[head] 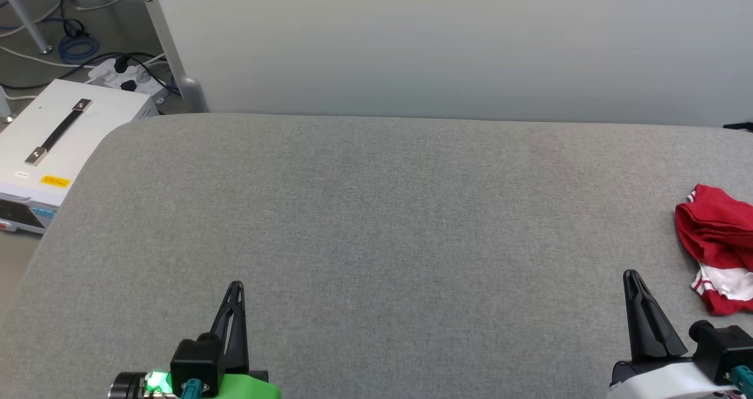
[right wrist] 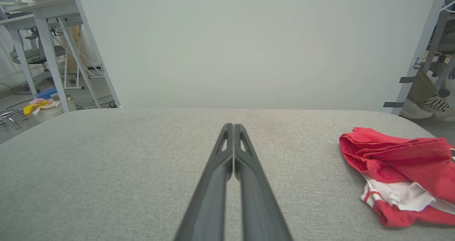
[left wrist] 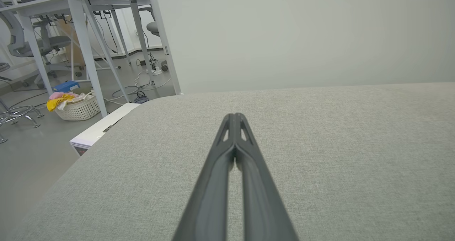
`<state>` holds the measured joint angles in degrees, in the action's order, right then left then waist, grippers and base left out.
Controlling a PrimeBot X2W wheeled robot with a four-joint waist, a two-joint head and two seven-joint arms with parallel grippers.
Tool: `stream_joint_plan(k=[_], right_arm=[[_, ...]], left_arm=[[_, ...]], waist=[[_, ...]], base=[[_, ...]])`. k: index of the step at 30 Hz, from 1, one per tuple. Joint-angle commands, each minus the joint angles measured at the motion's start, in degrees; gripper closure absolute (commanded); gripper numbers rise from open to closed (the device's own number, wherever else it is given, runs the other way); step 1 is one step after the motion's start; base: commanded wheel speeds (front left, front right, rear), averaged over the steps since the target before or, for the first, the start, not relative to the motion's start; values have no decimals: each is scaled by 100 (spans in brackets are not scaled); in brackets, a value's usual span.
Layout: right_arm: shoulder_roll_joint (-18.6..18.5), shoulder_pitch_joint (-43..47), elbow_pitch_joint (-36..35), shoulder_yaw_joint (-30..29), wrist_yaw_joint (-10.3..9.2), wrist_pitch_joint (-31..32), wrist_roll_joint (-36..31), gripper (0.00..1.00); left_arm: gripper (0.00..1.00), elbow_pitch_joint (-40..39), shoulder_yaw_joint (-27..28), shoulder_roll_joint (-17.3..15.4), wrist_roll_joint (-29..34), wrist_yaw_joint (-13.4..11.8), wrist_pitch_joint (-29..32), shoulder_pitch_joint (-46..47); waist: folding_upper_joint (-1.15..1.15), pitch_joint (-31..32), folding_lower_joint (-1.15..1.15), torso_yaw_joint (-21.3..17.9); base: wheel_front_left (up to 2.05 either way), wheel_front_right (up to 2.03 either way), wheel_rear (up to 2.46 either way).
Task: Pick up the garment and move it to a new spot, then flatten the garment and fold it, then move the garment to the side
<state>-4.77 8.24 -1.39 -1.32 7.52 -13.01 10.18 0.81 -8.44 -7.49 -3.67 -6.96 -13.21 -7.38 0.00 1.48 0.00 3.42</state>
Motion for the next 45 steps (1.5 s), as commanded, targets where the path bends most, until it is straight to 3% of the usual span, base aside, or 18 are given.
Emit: stream_joint_plan(k=[1,45], right_arm=[[14,-80,10,6,0,38,-60,100],[83,-373,61,56,-1,535,-437,100]], left_arm=[[100,-9,46,32,42,33,39,78],[100,-37,360,201,170,294,544,338]], waist=[[0,-2,0,-5],[0,-60,0,-138]], base=[[0,0,0],[0,0,0]])
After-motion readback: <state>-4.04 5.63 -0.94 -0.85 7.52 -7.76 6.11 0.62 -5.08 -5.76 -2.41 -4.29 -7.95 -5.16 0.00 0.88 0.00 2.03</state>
